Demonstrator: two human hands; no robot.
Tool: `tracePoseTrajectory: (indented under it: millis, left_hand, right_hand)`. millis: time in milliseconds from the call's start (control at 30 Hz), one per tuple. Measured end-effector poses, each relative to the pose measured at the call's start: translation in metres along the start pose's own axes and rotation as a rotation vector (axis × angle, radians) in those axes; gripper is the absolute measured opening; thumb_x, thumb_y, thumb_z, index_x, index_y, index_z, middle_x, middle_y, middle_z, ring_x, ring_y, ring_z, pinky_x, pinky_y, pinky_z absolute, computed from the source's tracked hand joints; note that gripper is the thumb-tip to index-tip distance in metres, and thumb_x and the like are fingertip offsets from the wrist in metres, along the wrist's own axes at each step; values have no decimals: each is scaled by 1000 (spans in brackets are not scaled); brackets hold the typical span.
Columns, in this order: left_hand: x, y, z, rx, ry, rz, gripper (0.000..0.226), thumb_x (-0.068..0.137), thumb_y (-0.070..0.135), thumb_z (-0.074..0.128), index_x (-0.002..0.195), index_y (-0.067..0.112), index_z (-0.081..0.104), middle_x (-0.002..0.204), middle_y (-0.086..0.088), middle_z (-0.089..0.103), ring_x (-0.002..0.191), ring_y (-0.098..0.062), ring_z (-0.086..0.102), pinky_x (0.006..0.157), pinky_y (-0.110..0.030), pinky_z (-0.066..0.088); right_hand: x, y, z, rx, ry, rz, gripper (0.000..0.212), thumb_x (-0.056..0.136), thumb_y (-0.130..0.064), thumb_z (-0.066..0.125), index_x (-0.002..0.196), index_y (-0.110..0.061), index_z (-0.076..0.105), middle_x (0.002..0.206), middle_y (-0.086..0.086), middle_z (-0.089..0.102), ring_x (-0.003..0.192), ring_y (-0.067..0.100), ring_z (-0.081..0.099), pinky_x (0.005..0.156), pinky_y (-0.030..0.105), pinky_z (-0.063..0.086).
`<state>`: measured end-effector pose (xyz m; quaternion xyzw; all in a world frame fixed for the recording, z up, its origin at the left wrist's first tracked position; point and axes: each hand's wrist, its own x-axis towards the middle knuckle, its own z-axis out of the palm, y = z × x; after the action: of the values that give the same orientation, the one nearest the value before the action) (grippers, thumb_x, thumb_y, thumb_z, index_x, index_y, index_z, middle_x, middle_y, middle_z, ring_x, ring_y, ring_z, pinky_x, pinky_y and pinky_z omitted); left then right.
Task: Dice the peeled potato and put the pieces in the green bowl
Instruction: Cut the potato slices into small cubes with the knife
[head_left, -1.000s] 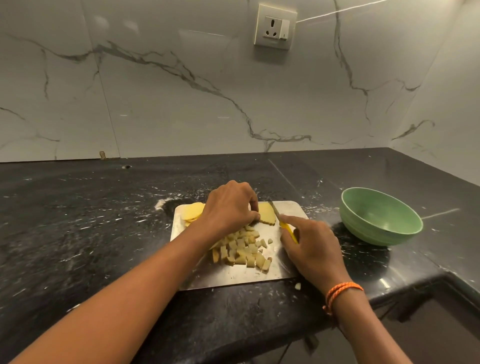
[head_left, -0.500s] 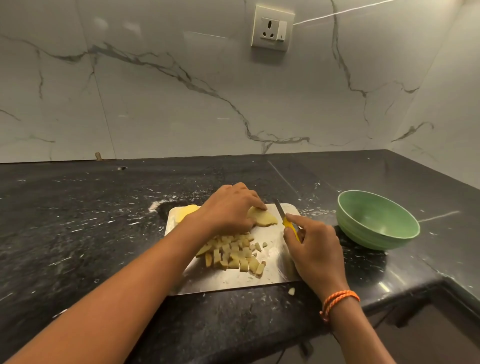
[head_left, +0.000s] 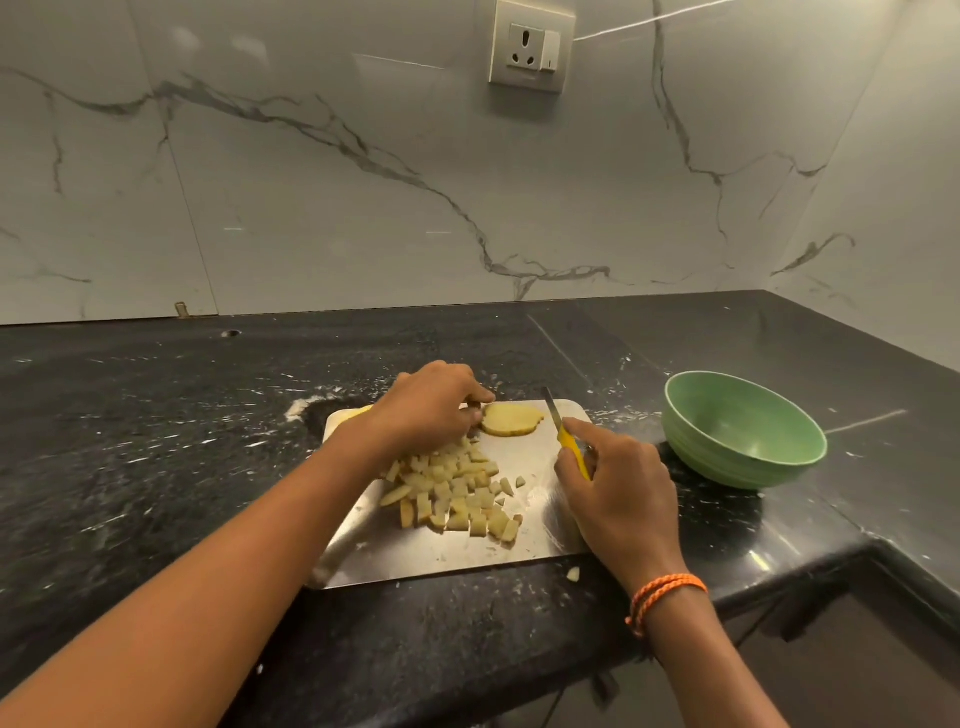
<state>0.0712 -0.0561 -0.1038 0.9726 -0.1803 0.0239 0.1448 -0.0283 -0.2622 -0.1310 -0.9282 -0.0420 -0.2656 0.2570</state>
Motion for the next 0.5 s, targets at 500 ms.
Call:
tracePoseTrajectory:
  millis: [500]
  left_hand:
    - [1,-1,1,-160,43,-67,37,94,23,80,131,22,75,124,2,75,97,-14,66,92,-39,60]
  right_hand:
    - [2,-2,1,-29,-132,-32,41,97,-36,57,138,-34,60,66,-12,55,72,18,59,66,39,54]
